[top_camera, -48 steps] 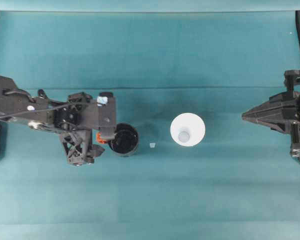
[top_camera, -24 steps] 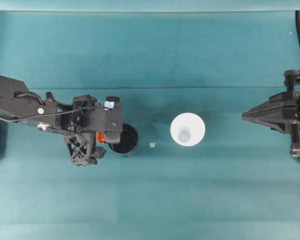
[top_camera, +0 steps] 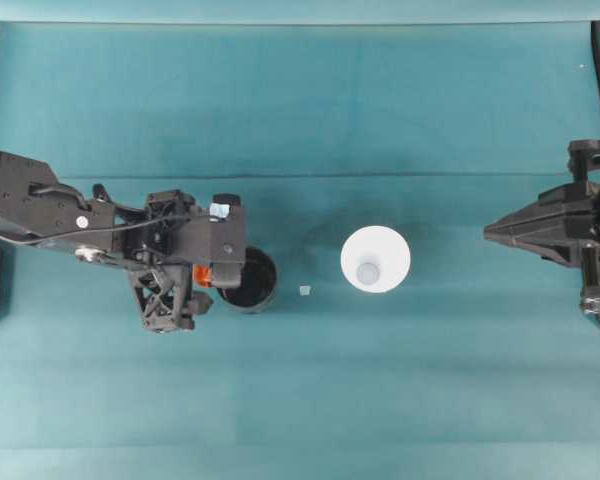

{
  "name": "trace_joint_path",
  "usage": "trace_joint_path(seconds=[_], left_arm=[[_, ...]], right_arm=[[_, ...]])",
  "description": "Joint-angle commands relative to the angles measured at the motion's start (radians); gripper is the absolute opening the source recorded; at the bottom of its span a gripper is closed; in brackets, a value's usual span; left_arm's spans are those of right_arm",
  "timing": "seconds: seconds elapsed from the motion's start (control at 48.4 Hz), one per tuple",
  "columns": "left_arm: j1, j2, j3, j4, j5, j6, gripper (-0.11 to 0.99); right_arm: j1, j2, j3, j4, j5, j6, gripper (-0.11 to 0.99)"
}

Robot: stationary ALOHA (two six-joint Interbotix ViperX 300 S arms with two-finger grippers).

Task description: Put the paper cup into the moved red handle cup holder.

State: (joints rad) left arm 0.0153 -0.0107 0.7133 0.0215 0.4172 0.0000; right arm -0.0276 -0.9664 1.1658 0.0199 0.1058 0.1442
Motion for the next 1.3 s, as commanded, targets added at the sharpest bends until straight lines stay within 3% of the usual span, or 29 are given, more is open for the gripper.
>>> trace_joint_path(seconds=[0.0, 0.165, 0.351, 0.599, 0.95, 1.281], left_arm=[[-0.002, -0.005, -0.020, 0.002, -0.008, 0.015, 0.75], [-0.008, -0.003, -0.032, 0.002, -0.011, 0.063, 0.27], [-0.008, 0.002, -0.046, 0.002, -0.012, 0.095, 0.27], [-0.008, -0.008, -0.049, 0.002, 0.002, 0.092, 0.27], [-0.009, -0.138, -0.160, 0.002, 0.230, 0.100, 0.27], [-0.009, -0.150, -0.190, 0.005, 0.255, 0.092, 0.27]], right_arm=[[-0.002, 0.008, -0.017, 0.003, -0.005, 0.008, -0.10], [-0.003, 0.008, -0.015, 0.002, -0.005, 0.008, -0.10], [-0.002, 0.008, -0.014, 0.003, -0.005, 0.008, -0.10], [-0.002, 0.009, -0.011, 0.002, -0.005, 0.008, -0.10], [-0.002, 0.005, -0.011, 0.002, -0.005, 0.008, -0.10], [-0.005, 0.002, -0.009, 0.003, -0.005, 0.008, -0.10]])
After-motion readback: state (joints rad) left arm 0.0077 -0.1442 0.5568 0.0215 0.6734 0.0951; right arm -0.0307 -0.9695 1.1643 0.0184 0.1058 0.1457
